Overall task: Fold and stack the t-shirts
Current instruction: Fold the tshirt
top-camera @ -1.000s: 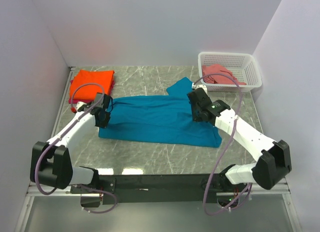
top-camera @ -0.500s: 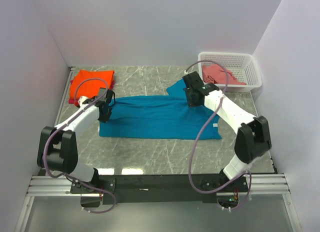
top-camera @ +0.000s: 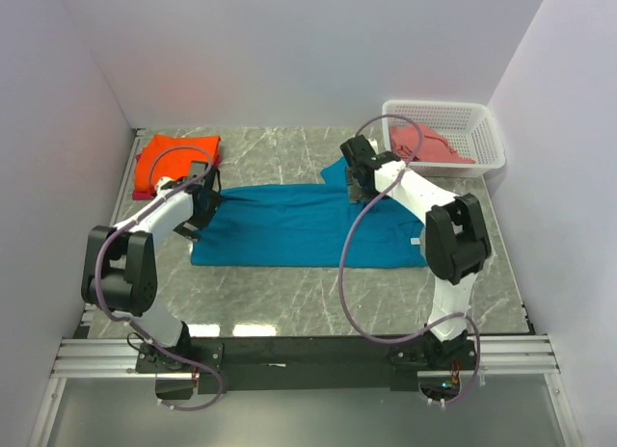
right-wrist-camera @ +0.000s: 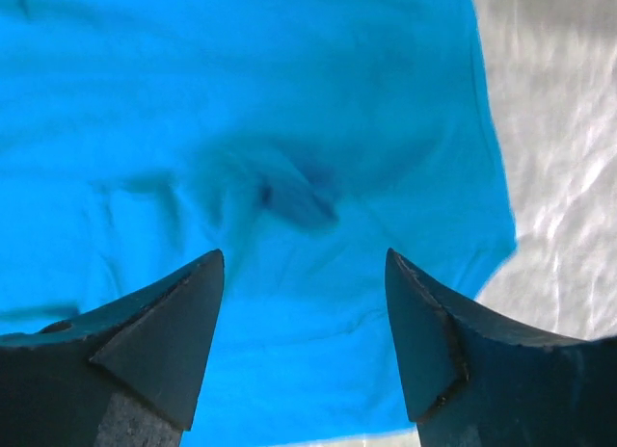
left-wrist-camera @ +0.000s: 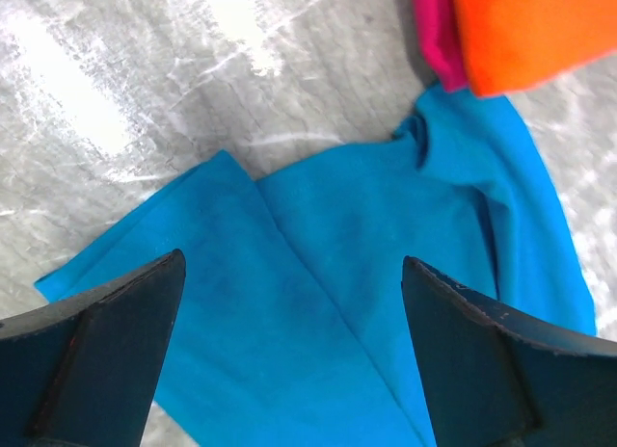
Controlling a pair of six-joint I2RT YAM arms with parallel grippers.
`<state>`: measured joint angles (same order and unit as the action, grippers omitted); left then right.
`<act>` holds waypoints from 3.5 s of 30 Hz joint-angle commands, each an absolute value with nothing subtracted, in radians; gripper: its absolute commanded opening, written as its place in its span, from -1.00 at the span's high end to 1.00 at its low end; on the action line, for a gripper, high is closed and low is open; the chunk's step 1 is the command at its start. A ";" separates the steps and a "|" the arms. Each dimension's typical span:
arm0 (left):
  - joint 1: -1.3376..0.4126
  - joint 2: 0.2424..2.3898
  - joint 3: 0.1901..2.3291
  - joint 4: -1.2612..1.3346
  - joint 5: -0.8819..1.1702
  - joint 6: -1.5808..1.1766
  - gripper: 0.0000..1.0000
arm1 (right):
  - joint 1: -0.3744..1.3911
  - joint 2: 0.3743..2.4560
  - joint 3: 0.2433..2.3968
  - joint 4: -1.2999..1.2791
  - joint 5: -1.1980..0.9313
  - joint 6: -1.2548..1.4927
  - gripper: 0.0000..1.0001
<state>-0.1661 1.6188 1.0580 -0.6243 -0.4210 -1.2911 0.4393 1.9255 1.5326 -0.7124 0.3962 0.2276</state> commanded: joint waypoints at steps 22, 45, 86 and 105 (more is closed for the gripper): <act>-0.178 1.609 0.879 -0.449 -0.224 -1.140 -0.99 | 0.341 1.568 0.807 -0.451 0.092 0.564 -0.52; -0.187 0.947 0.534 -0.830 -0.190 -1.298 -0.99 | 0.351 0.784 0.517 -0.761 -0.097 0.720 -0.65; -0.153 1.080 0.733 -0.667 -0.350 -1.180 -0.99 | 0.416 1.732 1.173 -0.264 0.189 0.624 -0.76; -0.103 1.143 0.750 -0.667 -0.341 -1.134 -0.99 | 0.647 1.759 1.146 -0.426 0.202 0.564 -0.44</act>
<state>-0.1127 1.1744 0.7757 -0.6559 -0.3378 -1.1454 0.6552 1.7115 1.1309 -0.3931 0.1467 0.5388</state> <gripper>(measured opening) 0.995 0.733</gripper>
